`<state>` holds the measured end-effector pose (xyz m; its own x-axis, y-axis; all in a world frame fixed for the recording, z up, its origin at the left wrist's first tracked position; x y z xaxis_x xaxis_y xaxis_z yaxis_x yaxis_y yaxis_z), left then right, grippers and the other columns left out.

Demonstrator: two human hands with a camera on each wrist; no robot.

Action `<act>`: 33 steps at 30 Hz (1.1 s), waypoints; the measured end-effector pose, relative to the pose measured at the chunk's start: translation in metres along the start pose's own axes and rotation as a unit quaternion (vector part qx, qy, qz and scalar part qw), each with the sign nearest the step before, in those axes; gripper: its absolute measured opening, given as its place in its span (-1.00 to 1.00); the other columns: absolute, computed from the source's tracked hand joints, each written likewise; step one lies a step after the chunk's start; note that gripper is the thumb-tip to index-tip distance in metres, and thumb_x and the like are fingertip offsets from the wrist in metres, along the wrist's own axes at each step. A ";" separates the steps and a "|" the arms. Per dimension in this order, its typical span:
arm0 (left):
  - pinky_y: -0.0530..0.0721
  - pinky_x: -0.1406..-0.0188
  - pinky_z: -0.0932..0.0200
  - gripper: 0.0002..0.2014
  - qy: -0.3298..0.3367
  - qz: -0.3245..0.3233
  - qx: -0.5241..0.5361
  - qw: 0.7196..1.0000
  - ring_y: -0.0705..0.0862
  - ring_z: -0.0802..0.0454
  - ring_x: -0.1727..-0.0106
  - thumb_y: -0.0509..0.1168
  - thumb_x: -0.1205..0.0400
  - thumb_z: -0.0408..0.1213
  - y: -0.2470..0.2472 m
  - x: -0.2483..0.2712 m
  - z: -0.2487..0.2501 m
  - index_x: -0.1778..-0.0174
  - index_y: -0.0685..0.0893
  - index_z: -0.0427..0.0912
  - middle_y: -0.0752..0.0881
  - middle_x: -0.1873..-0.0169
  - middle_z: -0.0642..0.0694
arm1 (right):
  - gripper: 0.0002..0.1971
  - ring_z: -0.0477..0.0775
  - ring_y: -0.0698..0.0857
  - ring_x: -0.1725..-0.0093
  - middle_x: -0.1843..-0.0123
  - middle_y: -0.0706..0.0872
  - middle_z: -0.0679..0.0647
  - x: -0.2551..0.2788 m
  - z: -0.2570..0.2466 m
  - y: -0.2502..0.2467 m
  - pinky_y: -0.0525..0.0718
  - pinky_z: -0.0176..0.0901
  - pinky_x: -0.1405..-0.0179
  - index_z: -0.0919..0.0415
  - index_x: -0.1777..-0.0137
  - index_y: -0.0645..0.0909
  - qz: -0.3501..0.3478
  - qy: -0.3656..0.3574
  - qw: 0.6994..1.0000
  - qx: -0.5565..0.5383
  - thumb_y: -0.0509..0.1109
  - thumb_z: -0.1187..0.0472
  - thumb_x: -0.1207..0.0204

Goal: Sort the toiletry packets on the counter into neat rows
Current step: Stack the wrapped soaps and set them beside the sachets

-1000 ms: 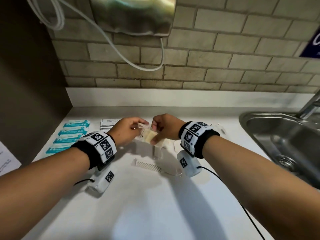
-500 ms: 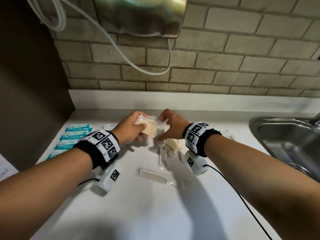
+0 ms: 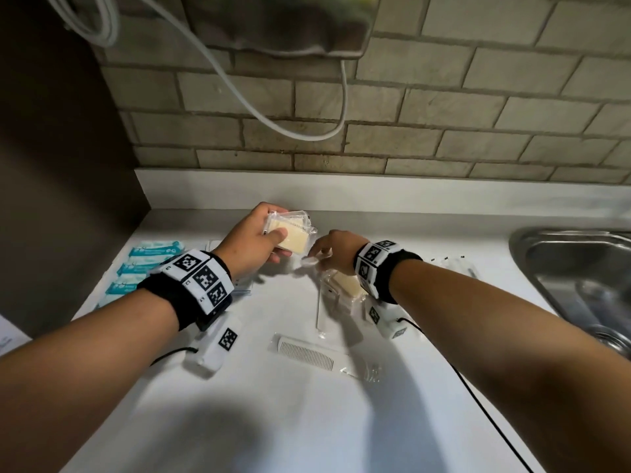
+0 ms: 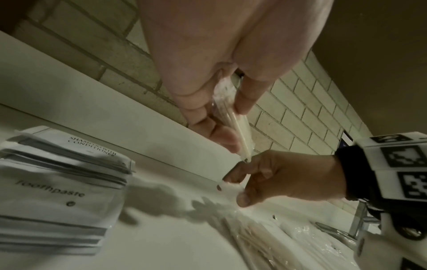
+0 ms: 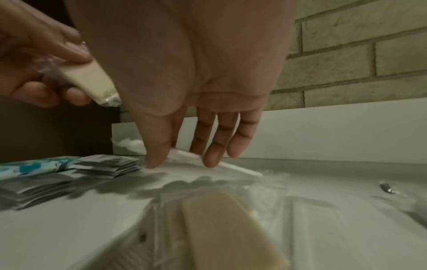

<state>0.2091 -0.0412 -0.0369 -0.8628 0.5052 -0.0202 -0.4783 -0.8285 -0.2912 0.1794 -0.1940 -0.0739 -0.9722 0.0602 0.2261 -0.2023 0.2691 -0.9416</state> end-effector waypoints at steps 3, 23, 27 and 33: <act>0.68 0.47 0.28 -0.71 0.002 0.008 0.007 1.000 0.78 -0.07 0.23 0.19 -0.71 -0.49 -0.002 -0.002 0.000 -0.32 0.50 -0.14 0.67 -0.11 -0.14 | -0.63 0.16 0.64 -0.26 -0.25 0.69 0.12 -0.011 0.002 -0.005 0.46 -0.26 -0.06 0.04 -0.28 0.69 0.038 0.011 0.999 -0.026 0.51 0.13 -0.46; 0.69 0.49 0.32 -0.70 -0.026 0.021 0.014 0.999 0.78 -0.06 0.24 0.19 -0.72 -0.47 0.004 0.011 -0.016 -0.33 0.48 -0.12 0.67 -0.13 -0.21 | -0.36 0.20 0.78 0.10 0.00 0.78 0.05 0.011 0.041 0.022 0.77 0.01 0.07 0.14 -0.09 0.70 -0.089 0.110 0.980 0.142 0.72 -0.04 0.02; 0.71 0.45 0.30 -0.71 -0.016 0.026 0.020 0.999 0.79 -0.08 0.21 0.19 -0.72 -0.47 0.002 0.016 -0.010 -0.32 0.48 -0.10 0.66 -0.17 -0.24 | -0.40 0.16 0.62 -0.23 -0.16 0.57 -0.01 0.017 0.022 0.007 0.57 -0.13 -0.05 0.15 -0.30 0.60 -0.104 0.066 0.985 0.121 0.68 0.22 -0.23; 0.68 0.51 0.34 -0.71 -0.017 0.038 0.020 0.999 0.78 -0.07 0.23 0.18 -0.72 -0.49 -0.011 0.022 -0.008 -0.33 0.47 -0.14 0.63 -0.19 -0.26 | -0.27 0.21 0.57 -0.40 -0.41 0.57 0.12 0.007 0.013 0.026 0.55 -0.06 -0.33 0.13 -0.51 0.49 -0.120 0.041 0.979 0.160 0.64 0.13 -0.32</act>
<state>0.1968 -0.0194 -0.0417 -0.9015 0.4326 -0.0088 -0.4168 -0.8737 -0.2508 0.1662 -0.1987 -0.0997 -0.8823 0.1124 0.4571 -0.4628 -0.0296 -0.8860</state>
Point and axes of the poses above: each hand's wrist, its own x-axis away from the middle knuckle, its own y-axis out of the palm, z = x × y, the point moved 7 cm from there along -x, towards the middle knuckle
